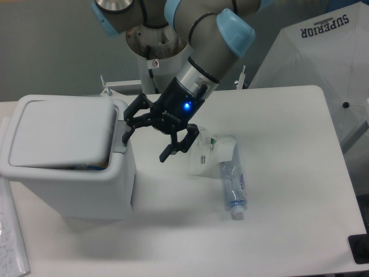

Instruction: Open the trash can

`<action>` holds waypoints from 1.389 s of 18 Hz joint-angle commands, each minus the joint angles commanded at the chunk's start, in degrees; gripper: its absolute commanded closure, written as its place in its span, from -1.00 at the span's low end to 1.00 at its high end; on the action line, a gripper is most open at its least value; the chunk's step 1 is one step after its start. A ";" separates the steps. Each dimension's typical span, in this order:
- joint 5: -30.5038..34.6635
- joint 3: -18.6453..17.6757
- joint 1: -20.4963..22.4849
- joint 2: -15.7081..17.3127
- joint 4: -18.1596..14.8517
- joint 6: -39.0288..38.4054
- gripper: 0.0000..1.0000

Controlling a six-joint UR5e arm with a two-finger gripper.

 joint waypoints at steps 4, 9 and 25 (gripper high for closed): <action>0.00 0.35 0.00 0.09 0.00 0.09 -1.00; -0.18 4.56 2.45 0.17 -0.26 0.17 -1.00; 15.86 13.44 13.10 -10.18 6.42 13.08 -1.00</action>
